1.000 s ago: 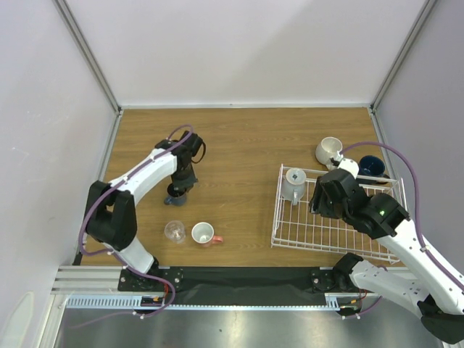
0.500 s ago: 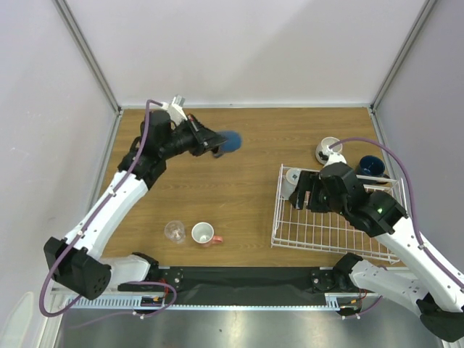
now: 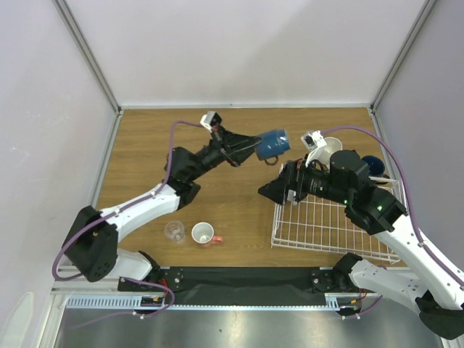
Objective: Load the cups into the dish rack
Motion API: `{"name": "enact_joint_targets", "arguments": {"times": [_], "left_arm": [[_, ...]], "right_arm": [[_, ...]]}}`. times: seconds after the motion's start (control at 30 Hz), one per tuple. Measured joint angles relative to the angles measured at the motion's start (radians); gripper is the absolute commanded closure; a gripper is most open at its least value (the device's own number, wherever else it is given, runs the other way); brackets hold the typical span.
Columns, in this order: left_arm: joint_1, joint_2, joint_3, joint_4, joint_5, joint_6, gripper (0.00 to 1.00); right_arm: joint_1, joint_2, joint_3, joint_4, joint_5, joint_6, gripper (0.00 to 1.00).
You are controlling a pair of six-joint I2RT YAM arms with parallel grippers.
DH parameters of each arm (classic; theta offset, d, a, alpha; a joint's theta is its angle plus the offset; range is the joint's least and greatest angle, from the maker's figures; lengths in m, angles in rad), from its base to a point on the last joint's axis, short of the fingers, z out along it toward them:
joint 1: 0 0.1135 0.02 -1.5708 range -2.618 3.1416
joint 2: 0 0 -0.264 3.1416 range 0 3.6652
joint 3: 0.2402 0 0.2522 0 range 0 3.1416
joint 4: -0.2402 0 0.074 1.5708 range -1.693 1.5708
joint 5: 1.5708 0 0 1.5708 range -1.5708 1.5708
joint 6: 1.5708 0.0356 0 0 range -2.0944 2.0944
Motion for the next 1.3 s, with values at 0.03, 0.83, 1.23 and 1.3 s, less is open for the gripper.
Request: {"name": "enact_joint_targets", "arguments": {"times": [0.03, 0.83, 1.23, 1.3], "left_arm": [[-0.025, 0.017, 0.007, 0.033, 0.000, -0.024, 1.00], [-0.163, 0.144, 0.055, 0.185, -0.097, -0.117, 1.00], [-0.161, 0.140, 0.065, 0.186, -0.068, -0.117, 0.99], [-0.161, 0.140, 0.070, 0.185, -0.066, -0.117, 1.00]], "right_arm": [[0.000, 0.001, 0.000, 0.018, -0.014, -0.013, 0.09], [0.000, -0.068, 0.011, 0.132, 0.035, -0.086, 0.38], [-0.001, -0.141, 0.011, 0.072, 0.075, -0.086, 0.29], [-0.002, -0.138, 0.011, 0.066, 0.075, -0.086, 0.30]]}}
